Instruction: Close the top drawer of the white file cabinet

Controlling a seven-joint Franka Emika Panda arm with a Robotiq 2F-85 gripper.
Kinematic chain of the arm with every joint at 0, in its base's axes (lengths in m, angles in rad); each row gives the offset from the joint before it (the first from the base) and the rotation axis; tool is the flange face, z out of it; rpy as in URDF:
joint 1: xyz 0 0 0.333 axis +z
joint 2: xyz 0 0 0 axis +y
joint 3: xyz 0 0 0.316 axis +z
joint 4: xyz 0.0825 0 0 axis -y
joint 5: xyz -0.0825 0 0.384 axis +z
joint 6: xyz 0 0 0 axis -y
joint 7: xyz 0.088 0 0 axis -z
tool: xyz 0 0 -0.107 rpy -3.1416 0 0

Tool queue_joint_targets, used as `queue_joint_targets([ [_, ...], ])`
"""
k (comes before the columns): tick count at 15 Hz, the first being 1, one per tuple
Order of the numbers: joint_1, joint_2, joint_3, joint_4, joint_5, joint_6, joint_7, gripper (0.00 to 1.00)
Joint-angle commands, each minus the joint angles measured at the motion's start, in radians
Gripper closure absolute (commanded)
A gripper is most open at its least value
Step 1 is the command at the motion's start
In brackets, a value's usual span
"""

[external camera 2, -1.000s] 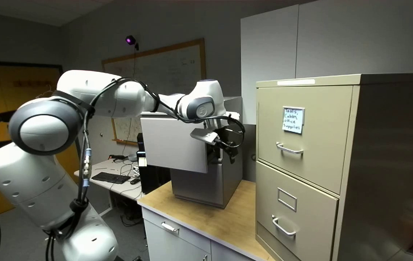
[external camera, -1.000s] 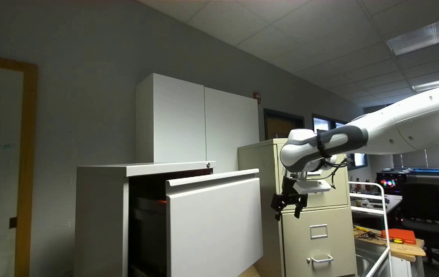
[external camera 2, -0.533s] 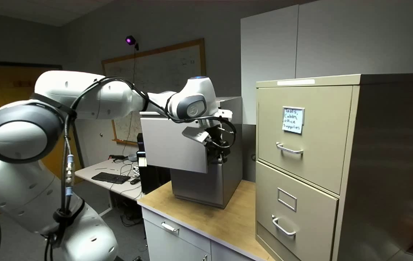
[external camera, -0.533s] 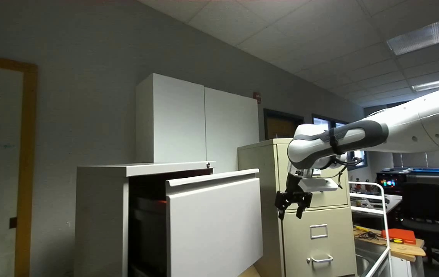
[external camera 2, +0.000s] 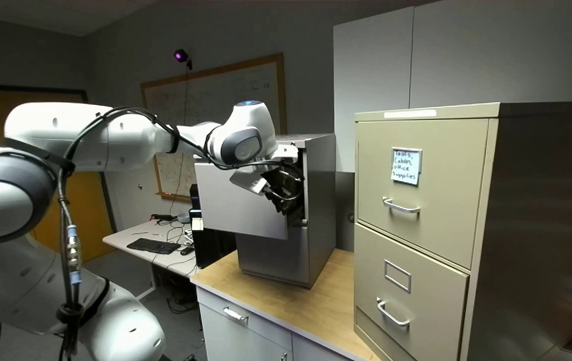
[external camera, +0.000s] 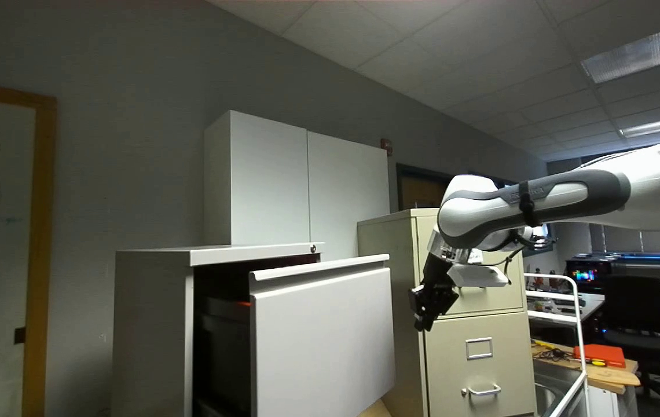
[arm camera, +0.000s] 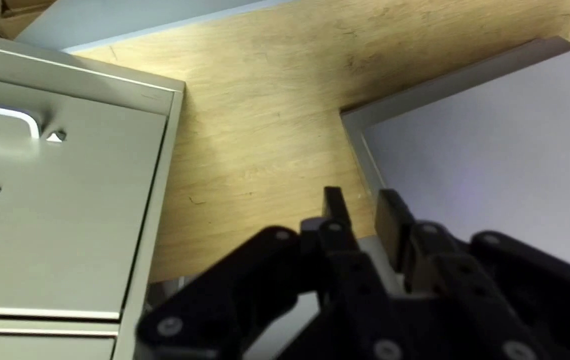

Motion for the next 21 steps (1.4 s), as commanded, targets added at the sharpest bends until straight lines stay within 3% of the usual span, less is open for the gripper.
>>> queue_joint_targets([
  [1, 0.026, -0.116, 0.025, -0.065, 0.033, 0.067, 0.003, 1.00],
  [12, 0.116, -0.299, 0.024, -0.132, 0.115, 0.340, -0.013, 1.00],
  [21, 0.259, -0.216, -0.046, -0.077, 0.229, 0.508, -0.042, 1.00],
])
